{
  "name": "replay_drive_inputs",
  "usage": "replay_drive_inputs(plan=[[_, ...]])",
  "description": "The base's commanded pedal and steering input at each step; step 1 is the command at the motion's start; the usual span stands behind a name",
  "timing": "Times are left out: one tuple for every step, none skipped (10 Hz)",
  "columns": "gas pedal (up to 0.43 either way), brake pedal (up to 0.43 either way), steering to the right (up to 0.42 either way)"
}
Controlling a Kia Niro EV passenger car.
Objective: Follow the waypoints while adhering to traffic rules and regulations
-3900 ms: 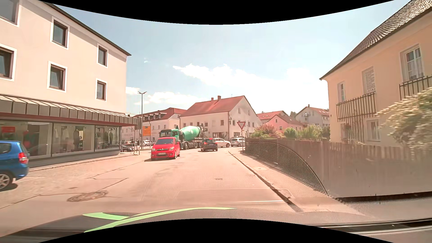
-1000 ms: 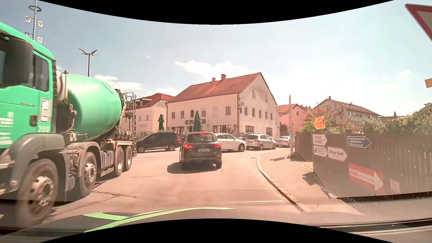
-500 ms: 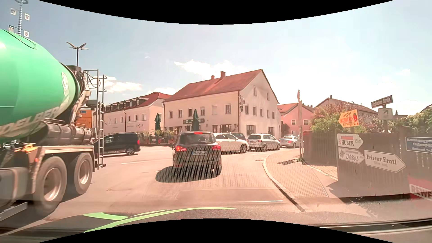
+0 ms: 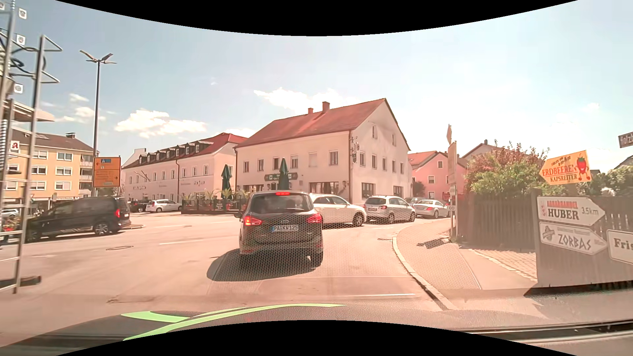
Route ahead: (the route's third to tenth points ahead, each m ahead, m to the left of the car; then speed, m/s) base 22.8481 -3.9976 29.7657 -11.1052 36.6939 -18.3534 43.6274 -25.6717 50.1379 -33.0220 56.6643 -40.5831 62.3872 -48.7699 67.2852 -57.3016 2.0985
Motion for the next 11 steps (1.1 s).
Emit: replay_drive_inputs(plan=[[0.0,0.189,0.024],[0.0,0.189,0.025],[0.0,0.189,0.027],[0.0,0.189,0.027],[0.0,0.195,0.026],[0.0,0.195,0.023],[0.0,0.195,0.022],[0.0,0.195,0.023],[0.0,0.195,0.023],[0.0,0.201,0.024],[0.0,0.207,0.024]])
